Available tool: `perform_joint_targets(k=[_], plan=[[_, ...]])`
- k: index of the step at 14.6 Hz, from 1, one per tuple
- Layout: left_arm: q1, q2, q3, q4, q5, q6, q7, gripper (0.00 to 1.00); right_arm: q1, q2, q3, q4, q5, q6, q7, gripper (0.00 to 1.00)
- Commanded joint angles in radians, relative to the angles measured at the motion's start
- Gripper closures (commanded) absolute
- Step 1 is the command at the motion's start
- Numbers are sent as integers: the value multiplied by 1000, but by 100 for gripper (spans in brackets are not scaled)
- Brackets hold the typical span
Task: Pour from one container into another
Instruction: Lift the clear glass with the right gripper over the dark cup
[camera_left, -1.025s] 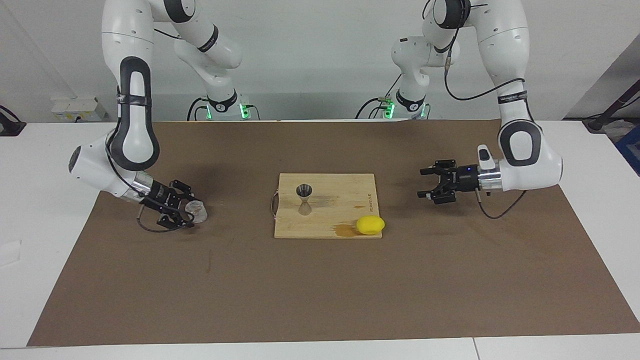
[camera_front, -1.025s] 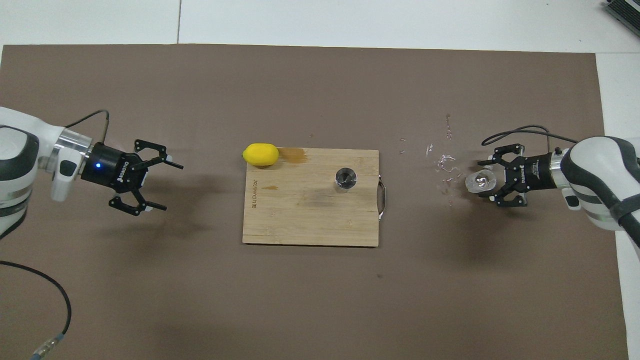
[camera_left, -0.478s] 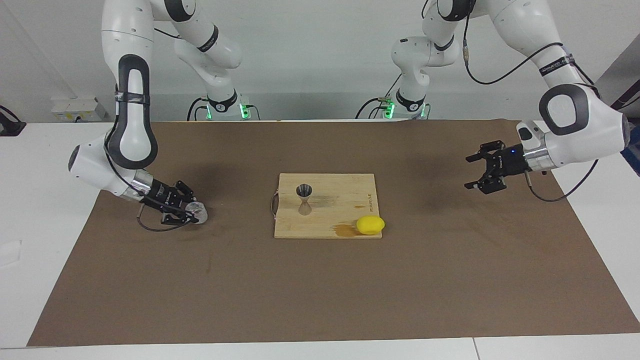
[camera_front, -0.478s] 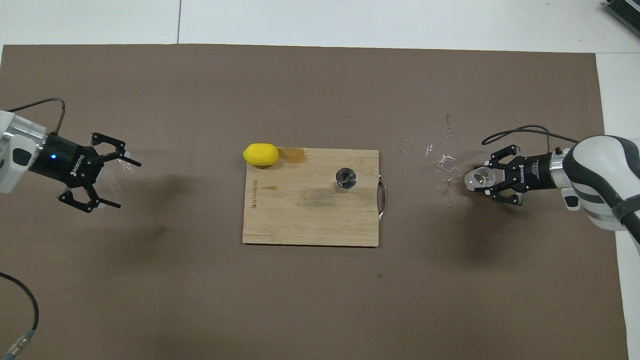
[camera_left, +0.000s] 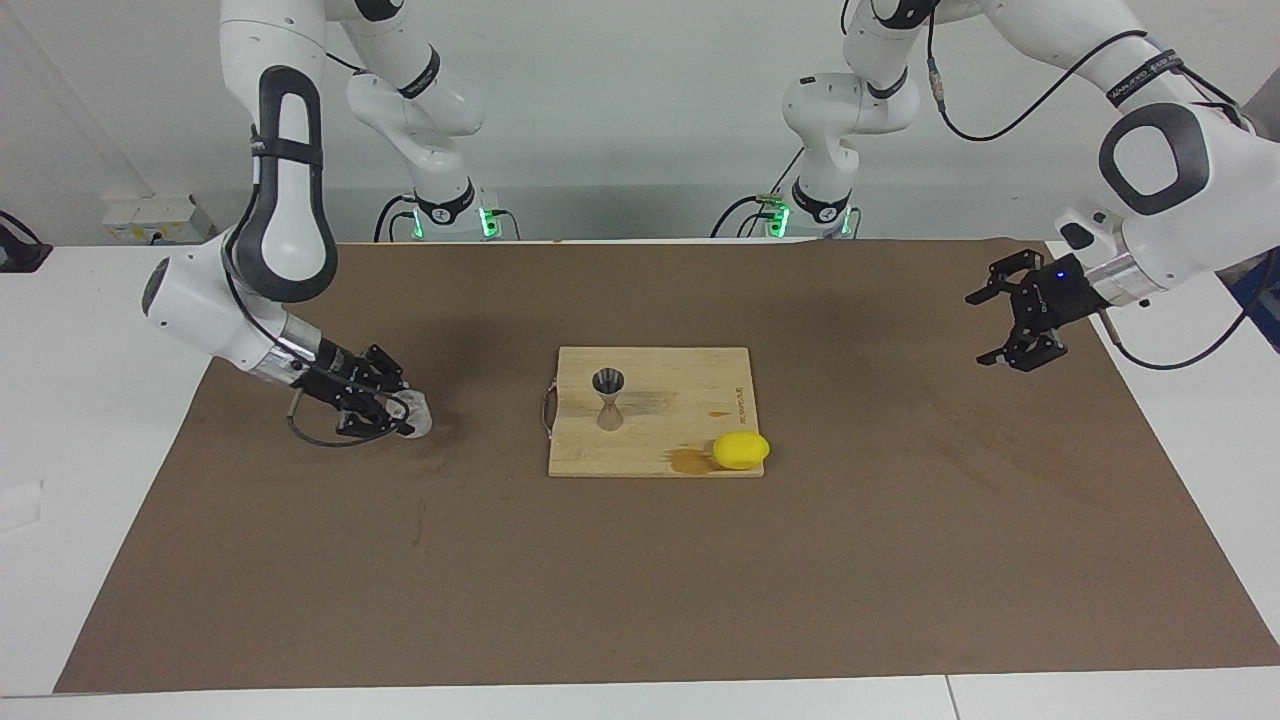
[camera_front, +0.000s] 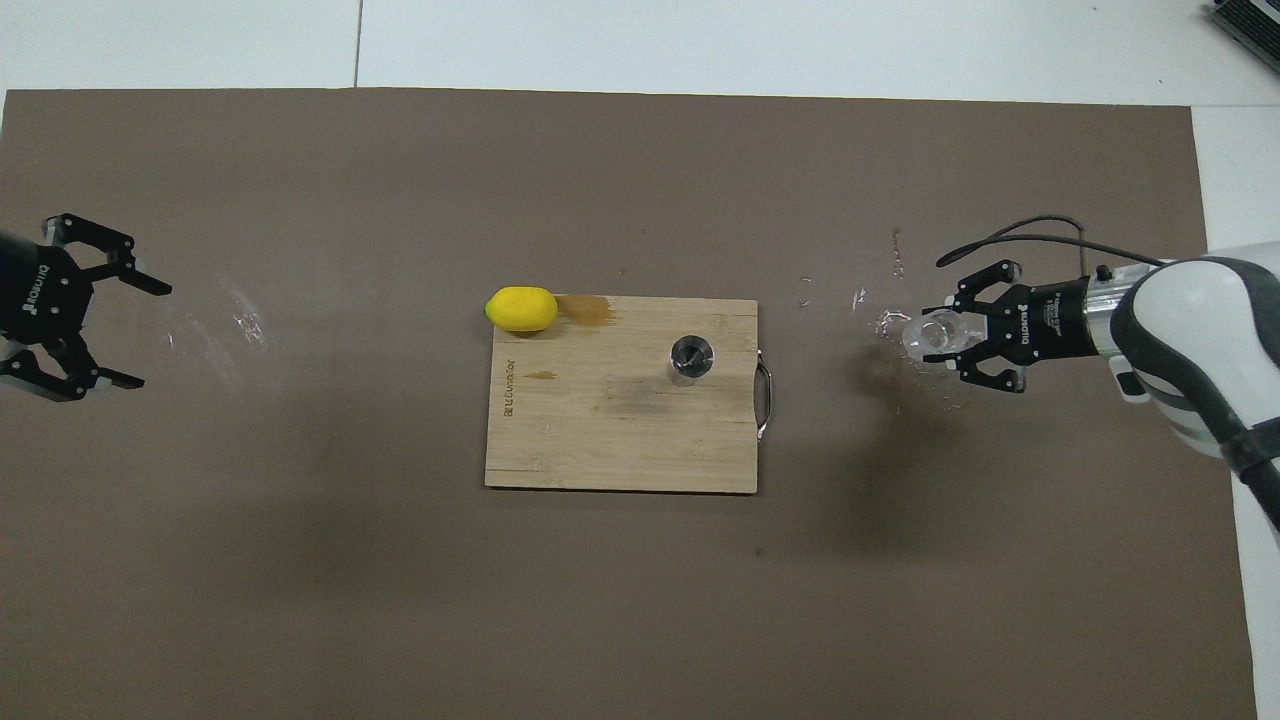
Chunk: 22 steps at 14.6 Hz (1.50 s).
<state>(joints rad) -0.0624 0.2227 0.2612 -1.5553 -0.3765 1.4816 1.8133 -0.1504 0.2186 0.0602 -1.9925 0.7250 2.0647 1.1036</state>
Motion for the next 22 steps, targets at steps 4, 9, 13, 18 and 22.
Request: perform_joint_targets(k=[4, 9, 13, 18, 22], plan=[[6, -3, 16, 17, 107, 40, -446, 0, 142, 10, 1, 133, -117, 3, 289, 100], [-2, -39, 7, 12, 215, 155, -898, 0, 273, 65, 1, 268, -272, 5, 516, 100], [0, -37, 12, 8, 334, 257, -1138, 0, 365, 100, 3, 362, -462, -37, 689, 100], [-4, -40, 7, -6, 501, 336, -1163, 0, 437, 134, 3, 435, -547, -84, 771, 100], [-3, -49, 4, -11, 499, 339, -1342, 0, 488, 128, 4, 436, -640, -123, 774, 100]])
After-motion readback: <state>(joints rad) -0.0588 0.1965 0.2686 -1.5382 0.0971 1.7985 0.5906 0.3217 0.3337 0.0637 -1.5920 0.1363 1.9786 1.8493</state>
